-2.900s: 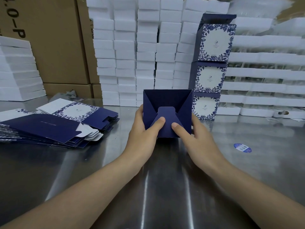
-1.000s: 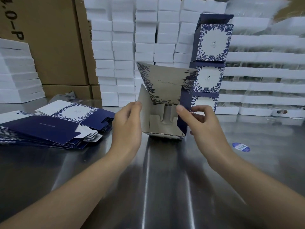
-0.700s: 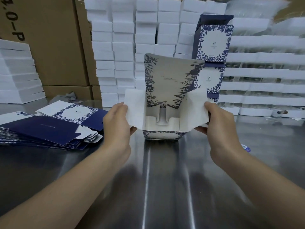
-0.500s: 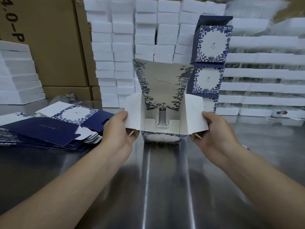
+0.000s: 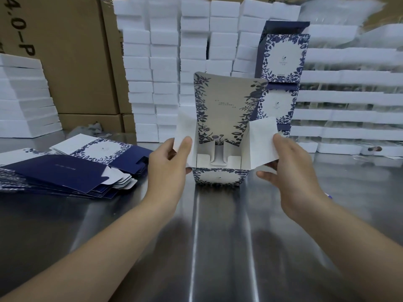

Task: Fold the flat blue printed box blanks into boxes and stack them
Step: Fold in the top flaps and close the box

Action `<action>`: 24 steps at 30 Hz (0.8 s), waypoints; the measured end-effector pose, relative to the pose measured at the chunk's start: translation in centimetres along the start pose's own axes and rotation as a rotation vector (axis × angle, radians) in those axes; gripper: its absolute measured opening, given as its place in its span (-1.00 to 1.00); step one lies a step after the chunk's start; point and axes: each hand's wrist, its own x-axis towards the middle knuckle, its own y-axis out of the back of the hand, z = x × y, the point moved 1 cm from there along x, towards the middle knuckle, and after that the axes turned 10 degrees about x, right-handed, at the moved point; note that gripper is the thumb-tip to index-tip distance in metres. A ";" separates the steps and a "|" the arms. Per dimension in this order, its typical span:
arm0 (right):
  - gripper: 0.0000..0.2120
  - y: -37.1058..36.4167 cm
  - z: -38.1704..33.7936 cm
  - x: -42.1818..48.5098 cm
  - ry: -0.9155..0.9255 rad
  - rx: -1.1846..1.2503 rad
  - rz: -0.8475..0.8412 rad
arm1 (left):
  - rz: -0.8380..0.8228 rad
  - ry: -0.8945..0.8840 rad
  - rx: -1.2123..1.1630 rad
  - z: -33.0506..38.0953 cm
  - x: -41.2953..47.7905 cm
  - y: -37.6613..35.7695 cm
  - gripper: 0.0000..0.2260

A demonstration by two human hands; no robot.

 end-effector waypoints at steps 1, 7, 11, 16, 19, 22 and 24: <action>-0.87 0.0 -0.1 -0.1 0.093 -0.059 0.021 | 0.022 -0.028 0.050 -0.1 0.0 -0.1 -0.62; -0.79 -0.6 -1.8 -2.1 0.850 -0.543 0.015 | 0.030 -0.071 0.154 -0.1 -0.8 -0.2 -0.78; -0.92 -2.6 -2.0 -5.1 1.110 -0.790 -0.285 | -0.002 -0.084 0.166 0.2 -1.3 -0.4 -0.77; -0.67 -3.1 -0.1 -5.9 0.593 -1.116 -0.473 | -0.032 -0.170 0.296 0.2 -1.5 -0.9 -0.71; -0.64 -2.2 0.3 -5.0 0.443 -1.180 -0.471 | -0.084 -0.235 0.331 0.4 -2.3 -1.1 -0.70; -0.60 -1.7 0.6 -3.8 0.247 -1.209 -0.473 | -0.164 -0.281 0.303 0.6 -3.3 -1.4 -0.77; -0.57 -1.4 0.8 -3.1 0.131 -1.222 -0.458 | -0.211 -0.315 0.279 0.8 -4.0 -1.6 -0.78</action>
